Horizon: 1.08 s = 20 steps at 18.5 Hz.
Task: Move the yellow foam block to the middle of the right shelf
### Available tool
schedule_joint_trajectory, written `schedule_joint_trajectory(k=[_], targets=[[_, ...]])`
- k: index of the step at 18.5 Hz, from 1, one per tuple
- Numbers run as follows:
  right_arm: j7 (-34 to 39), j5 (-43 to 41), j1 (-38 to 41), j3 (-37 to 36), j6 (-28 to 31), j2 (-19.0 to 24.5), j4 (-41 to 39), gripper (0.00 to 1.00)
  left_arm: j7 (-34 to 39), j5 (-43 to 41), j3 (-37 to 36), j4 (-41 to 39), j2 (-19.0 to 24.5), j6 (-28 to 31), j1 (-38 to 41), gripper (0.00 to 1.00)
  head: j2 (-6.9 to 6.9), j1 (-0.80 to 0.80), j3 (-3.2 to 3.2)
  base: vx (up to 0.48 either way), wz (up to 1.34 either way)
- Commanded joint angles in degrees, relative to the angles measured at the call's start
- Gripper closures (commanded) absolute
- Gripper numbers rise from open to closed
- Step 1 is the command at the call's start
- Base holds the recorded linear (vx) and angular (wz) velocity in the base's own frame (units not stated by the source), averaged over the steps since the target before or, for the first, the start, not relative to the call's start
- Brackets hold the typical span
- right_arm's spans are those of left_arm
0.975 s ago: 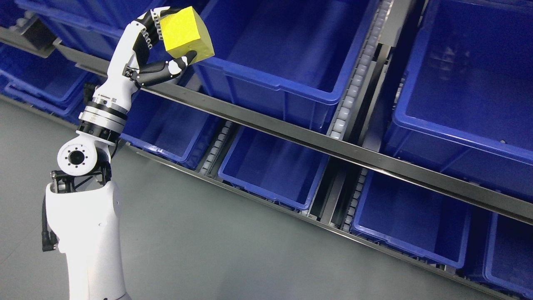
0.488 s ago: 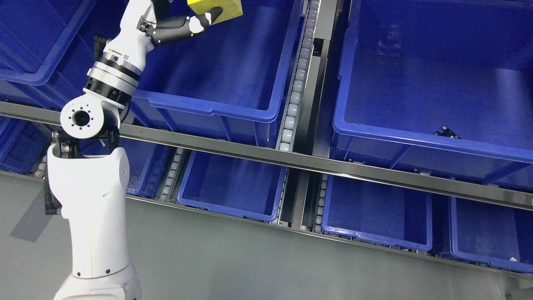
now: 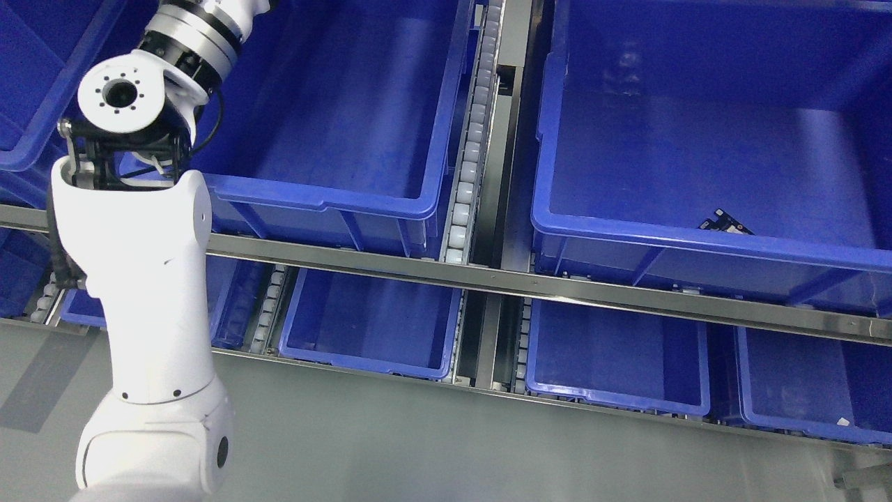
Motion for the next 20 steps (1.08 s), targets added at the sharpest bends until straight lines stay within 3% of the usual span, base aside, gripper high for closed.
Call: schedule_joint_trajectory(k=[1,3,5,7,11,15,17,20], targets=[[0.0,-0.1,-0.1,0.0,0.0,-1.0,-1.0,0.00,0.7,-9.9,-0.9,5.2,1.0,2.6,-0.3,0.47,0.00,0.00,0.00,0.011,-0.02],[0.0,0.0,-0.2,0.0,0.0,-1.0,-1.0,0.00,2.0,-11.0,-1.1,5.2,1.0,2.7,2.6,0.36,0.00,0.00,0.00,0.000,0.00],[0.0,0.0,-0.2,0.0,0.0,-1.0,-1.0,0.00,2.7,-13.3,-1.6,5.2,1.0,3.3,4.4,0.14,0.00,0.00,0.00,0.000,0.00],[0.0,0.0,-0.1,0.0,0.0,-1.0,-1.0,0.00,2.8,-14.0,-1.7,5.1,1.0,3.3,4.4,0.01,0.00,0.00,0.00,0.000,0.00],[0.0,0.0,-0.2,0.0,0.0,-1.0,-1.0,0.00,3.3,-13.9,-1.9,4.2,1.0,3.1,4.4,0.00,0.00,0.00,0.00,0.000,0.00],[0.0,-0.1,-0.1,0.0,0.0,-1.0,-1.0,0.00,3.1,-12.4,-1.1,-2.5,1.0,-1.0,6.4,0.00,0.00,0.00,0.00,0.000,0.00],[0.0,0.0,-0.1,0.0,0.0,-1.0,-1.0,0.00,3.1,-8.7,0.7,-4.4,1.0,-8.2,10.2,0.00,0.00,0.00,0.00,0.000,0.00],[0.0,-0.1,-0.2,0.0,0.0,-1.0,-1.0,0.00,5.2,-5.0,3.5,-4.6,1.0,-28.1,17.3,0.00,0.00,0.00,0.00,0.000,0.00]])
